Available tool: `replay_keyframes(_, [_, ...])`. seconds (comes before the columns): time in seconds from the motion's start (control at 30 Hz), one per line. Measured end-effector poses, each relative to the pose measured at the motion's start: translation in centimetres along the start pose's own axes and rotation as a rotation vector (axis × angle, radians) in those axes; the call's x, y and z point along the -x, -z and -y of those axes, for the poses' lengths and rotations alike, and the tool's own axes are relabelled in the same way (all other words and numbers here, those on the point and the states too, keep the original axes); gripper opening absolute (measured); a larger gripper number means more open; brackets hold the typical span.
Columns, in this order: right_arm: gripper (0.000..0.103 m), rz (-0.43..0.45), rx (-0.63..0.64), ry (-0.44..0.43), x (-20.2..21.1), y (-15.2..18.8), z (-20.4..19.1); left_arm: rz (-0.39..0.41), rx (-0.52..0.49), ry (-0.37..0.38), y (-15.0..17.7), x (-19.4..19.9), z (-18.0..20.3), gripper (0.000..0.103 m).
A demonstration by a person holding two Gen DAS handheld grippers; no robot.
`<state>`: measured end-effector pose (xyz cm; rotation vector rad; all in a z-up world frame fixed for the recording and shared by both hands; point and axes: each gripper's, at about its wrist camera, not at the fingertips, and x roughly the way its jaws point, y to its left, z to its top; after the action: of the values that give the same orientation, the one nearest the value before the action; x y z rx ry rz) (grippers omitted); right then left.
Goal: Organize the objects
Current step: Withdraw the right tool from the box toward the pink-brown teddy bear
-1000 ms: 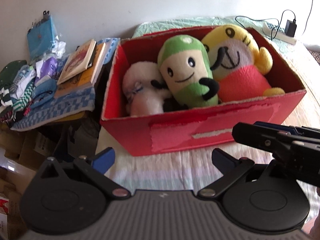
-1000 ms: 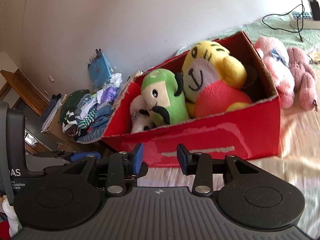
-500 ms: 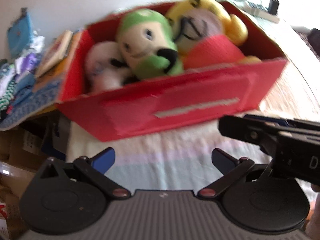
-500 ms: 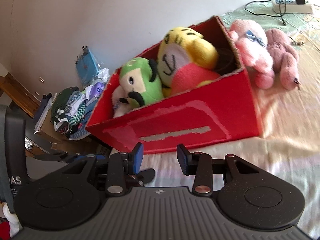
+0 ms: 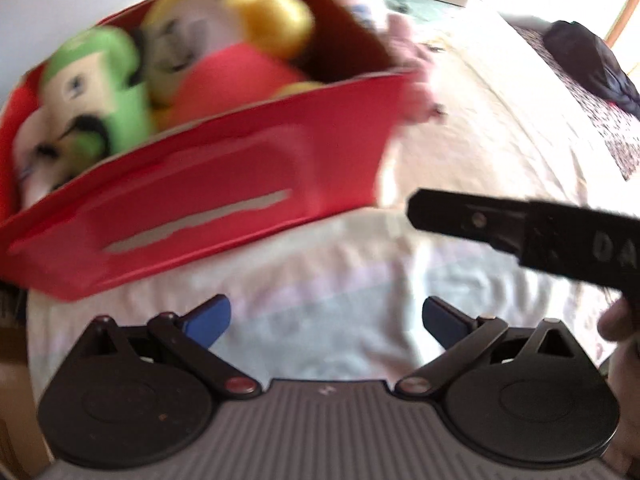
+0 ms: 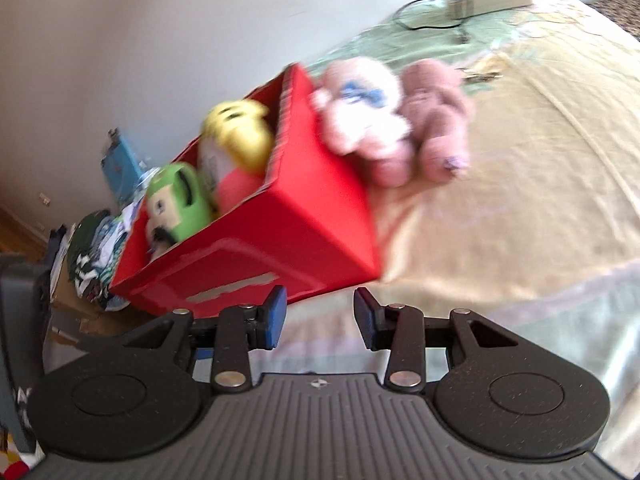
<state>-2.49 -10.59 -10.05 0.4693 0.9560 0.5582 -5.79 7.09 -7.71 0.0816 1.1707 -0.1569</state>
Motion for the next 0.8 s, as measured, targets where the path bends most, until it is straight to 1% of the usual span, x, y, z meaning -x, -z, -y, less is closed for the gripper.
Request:
replay_keyframes(0.1, [0.041,0.007,-0.025,0.015,0.7,-1.0,2.1,0.004,-0.037,0.027,-0.6,-0.3,2.3,0.102])
replay_keyframes(0.2, [0.042,0.001,-0.055,0.023,1.1,-1.8,4.1,0.013,-0.06,0.035,-1.3,-0.7,4.0,0.102])
replay_keyframes(0.33, [0.042,-0.013,-0.085,0.022,1.3,-2.6,6.7,0.003,-0.068,0.084,-2.3,-1.8,5.3,0.102])
replay_keyframes(0.37, [0.042,-0.016,-0.088,0.021,1.4,-2.8,7.2,0.003,-0.066,0.089,-2.3,-2.1,6.2,0.102])
replay_keyframes(0.53, [0.042,-0.034,-0.085,0.006,0.9,-4.2,9.1,0.019,-0.08,0.072,-2.8,-3.0,8.6,0.103])
replay_keyframes(0.6, [0.042,-0.046,-0.077,-0.002,0.4,-4.9,9.7,0.017,-0.075,0.063,-3.1,-3.5,9.0,0.103])
replay_keyframes(0.67, [0.042,-0.06,-0.071,-0.015,-0.2,-5.6,10.1,0.004,-0.059,0.07,-3.5,-3.9,9.0,0.102])
replay_keyframes(0.73, [0.041,-0.072,-0.065,-0.032,-1.0,-6.5,10.3,-0.014,-0.024,0.082,-3.7,-4.6,8.8,0.102])
replay_keyframes(0.8, [0.042,-0.08,-0.057,-0.049,-1.7,-7.4,10.3,-0.019,0.012,0.077,-3.6,-4.8,8.4,0.102])
